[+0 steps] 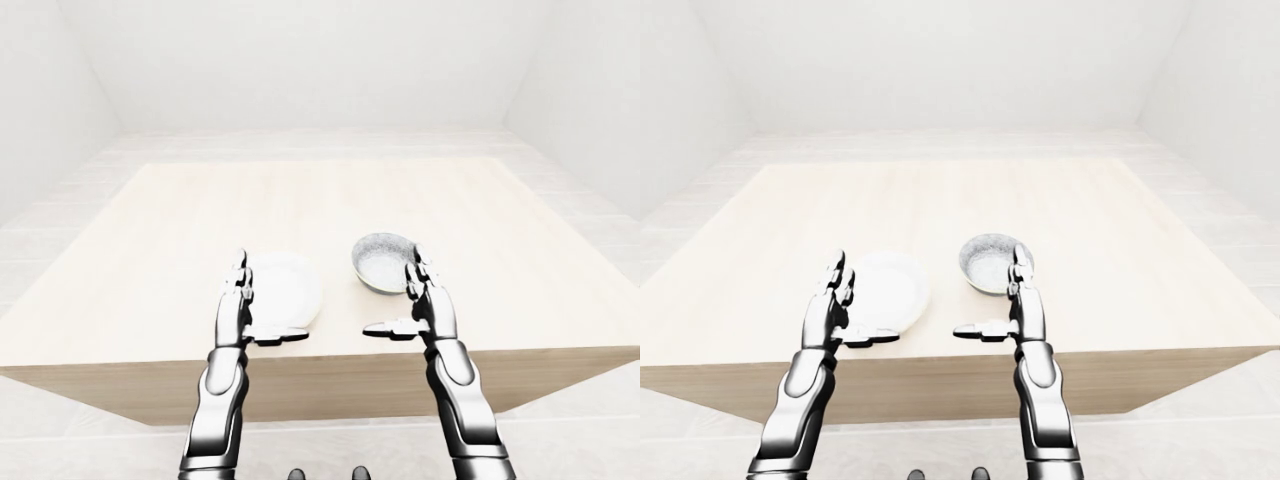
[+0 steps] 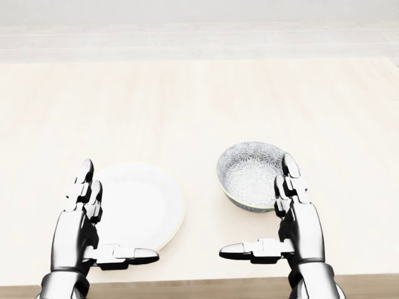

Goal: Put the bowl on the plate.

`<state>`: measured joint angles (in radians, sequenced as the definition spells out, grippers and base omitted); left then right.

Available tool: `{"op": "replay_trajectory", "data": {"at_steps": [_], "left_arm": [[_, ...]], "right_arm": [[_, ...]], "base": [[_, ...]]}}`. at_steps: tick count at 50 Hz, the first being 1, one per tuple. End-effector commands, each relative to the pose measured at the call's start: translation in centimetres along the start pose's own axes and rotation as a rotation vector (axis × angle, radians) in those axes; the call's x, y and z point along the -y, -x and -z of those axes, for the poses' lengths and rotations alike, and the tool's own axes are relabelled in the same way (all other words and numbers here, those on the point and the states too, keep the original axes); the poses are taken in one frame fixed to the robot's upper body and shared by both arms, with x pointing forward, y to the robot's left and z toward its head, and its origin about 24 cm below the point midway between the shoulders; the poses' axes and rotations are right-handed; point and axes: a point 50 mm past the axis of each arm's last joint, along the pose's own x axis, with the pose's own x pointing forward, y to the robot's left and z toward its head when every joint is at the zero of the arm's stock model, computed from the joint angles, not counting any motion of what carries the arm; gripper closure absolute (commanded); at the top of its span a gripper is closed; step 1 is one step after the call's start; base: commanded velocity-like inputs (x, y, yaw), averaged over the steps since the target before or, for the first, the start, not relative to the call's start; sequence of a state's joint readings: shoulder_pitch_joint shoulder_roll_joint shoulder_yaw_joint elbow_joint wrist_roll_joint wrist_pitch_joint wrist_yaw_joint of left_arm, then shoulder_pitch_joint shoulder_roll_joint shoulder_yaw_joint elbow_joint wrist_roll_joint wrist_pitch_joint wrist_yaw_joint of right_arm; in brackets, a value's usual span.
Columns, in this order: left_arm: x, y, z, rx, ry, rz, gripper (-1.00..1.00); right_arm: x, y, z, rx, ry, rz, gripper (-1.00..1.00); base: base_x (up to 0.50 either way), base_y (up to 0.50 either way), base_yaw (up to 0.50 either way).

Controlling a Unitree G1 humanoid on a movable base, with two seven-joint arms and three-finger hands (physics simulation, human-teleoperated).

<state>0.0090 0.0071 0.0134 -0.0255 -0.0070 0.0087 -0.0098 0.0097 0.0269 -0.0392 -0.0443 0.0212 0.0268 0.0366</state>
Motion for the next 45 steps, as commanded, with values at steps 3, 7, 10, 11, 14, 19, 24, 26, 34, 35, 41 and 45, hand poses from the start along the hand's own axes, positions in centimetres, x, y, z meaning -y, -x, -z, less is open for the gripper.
{"op": "replay_trajectory", "data": {"at_steps": [3,7,10,11,14,19,24,26,34,35,41,45], "left_arm": [[-2.1,1.4,-1.0,0.035,0.009,-0.060,-1.00],[-2.5,1.5,-1.4,0.037,0.010,-0.072,-1.00],[-2.7,1.4,-1.5,0.040,0.011,-0.075,-1.00],[-2.7,1.4,-1.5,0.040,0.011,-0.075,-1.00],[-2.8,1.0,-1.6,0.047,0.006,-0.084,-1.00],[-3.0,0.2,-1.7,0.049,0.004,-0.100,-1.00],[-3.0,-0.2,-1.9,0.047,0.000,-0.104,-1.00],[-3.0,-0.4,-2.0,0.048,-0.001,-0.108,-1.00],[-3.3,-0.7,-2.1,0.048,0.003,-0.112,-1.00],[-3.3,-0.7,-2.2,0.049,0.003,-0.113,-1.00],[-3.3,-0.7,-2.2,0.051,0.003,-0.115,-1.00],[-3.4,-0.6,-2.1,0.049,-0.001,-0.116,-1.00]], "right_arm": [[0.7,0.9,-0.5,-0.011,0.038,-0.006,-1.00],[0.5,1.0,-1.0,0.007,0.055,0.001,-1.00],[0.5,0.9,-1.5,0.025,0.055,-0.013,-1.00],[0.5,0.9,-1.5,0.025,0.055,-0.013,-1.00],[0.5,0.8,-1.8,0.039,0.054,-0.018,-1.00],[0.6,0.4,-1.8,0.035,0.064,-0.014,-1.00],[0.9,-0.2,-1.8,0.034,0.068,-0.007,-1.00],[1.0,-0.4,-1.8,0.034,0.071,-0.008,-1.00],[1.3,-1.0,-1.7,0.031,0.076,-0.006,-1.00],[1.3,-1.0,-1.7,0.029,0.077,-0.007,-1.00],[1.4,-0.9,-1.8,0.032,0.086,-0.006,-1.00],[1.6,-0.8,-1.8,0.039,0.087,0.001,-1.00]], "base": [[0.00,0.00,0.00],[0.00,0.00,0.00],[0.00,0.00,0.00],[0.00,0.00,0.00],[0.00,0.42,0.00],[0.00,0.50,0.00],[0.00,0.50,0.00],[0.00,0.50,0.00],[0.00,0.03,0.00],[0.00,0.00,0.00],[0.00,0.00,0.00],[0.00,0.15,0.00]]}}
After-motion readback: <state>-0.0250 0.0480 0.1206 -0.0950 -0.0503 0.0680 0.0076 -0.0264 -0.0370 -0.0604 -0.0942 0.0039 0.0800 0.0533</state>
